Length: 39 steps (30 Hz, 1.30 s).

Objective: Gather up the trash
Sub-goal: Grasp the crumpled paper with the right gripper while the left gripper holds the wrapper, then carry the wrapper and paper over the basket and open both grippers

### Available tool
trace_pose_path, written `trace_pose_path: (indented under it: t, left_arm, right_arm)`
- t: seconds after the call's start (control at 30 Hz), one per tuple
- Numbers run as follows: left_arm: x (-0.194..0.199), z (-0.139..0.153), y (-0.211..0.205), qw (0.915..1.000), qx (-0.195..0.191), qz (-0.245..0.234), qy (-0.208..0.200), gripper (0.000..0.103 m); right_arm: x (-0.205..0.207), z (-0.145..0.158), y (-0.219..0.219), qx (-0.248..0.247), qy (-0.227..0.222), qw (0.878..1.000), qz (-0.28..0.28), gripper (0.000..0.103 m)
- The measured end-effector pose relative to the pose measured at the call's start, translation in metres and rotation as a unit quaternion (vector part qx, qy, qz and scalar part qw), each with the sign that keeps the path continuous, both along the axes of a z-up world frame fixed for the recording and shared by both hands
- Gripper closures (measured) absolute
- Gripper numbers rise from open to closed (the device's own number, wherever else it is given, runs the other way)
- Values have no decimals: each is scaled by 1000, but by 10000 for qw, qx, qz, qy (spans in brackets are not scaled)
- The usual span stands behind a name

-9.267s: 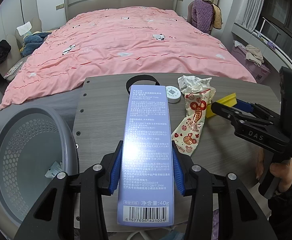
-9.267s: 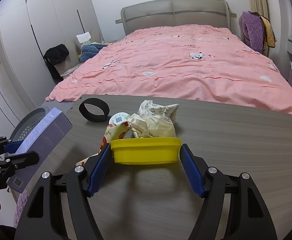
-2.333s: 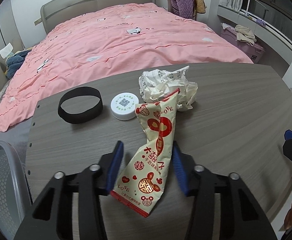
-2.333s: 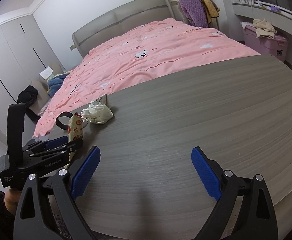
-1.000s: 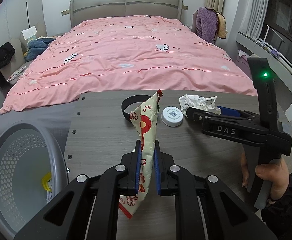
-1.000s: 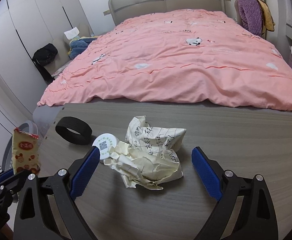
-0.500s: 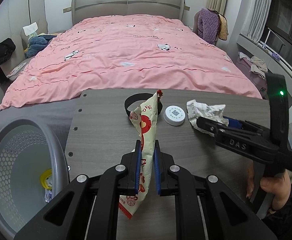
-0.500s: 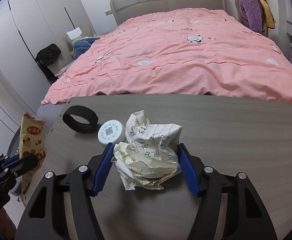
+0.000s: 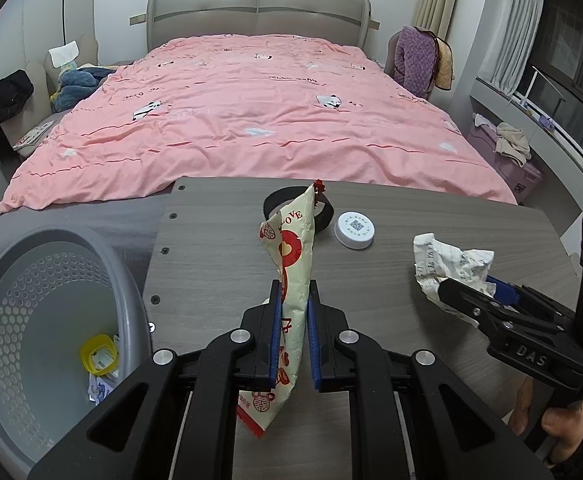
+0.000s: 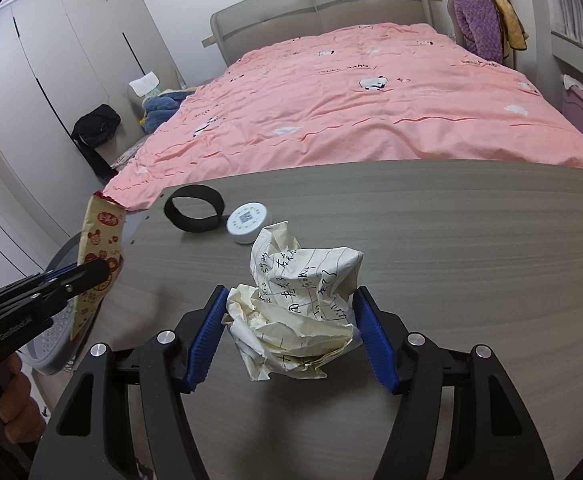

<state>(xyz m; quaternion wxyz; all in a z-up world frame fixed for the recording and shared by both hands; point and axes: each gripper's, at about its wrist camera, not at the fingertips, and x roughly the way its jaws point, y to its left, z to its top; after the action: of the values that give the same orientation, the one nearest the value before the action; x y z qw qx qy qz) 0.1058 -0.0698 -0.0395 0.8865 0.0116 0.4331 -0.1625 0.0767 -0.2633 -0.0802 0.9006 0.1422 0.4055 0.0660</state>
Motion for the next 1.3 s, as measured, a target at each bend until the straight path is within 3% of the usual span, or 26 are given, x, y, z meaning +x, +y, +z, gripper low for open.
trace_pose_path:
  t: [0.27, 0.57, 1.0, 1.3]
  left_arm:
    - [1, 0, 43, 9996, -23, 286, -45, 91]
    - [-3, 8, 120, 9955, 86, 921, -198, 91]
    - [-16, -6, 223, 9838, 220, 1778, -97, 91]
    - [-17, -16, 249, 9819, 83, 1891, -1, 91]
  right_arm:
    - [2, 18, 37, -25, -110, 9997, 237, 41]
    - [20, 38, 118, -49, -376, 9947, 955, 41]
    - [38, 45, 236, -158, -395, 9782, 2032, 41]
    - [45, 34, 281, -210, -244, 9705, 2387, 41]
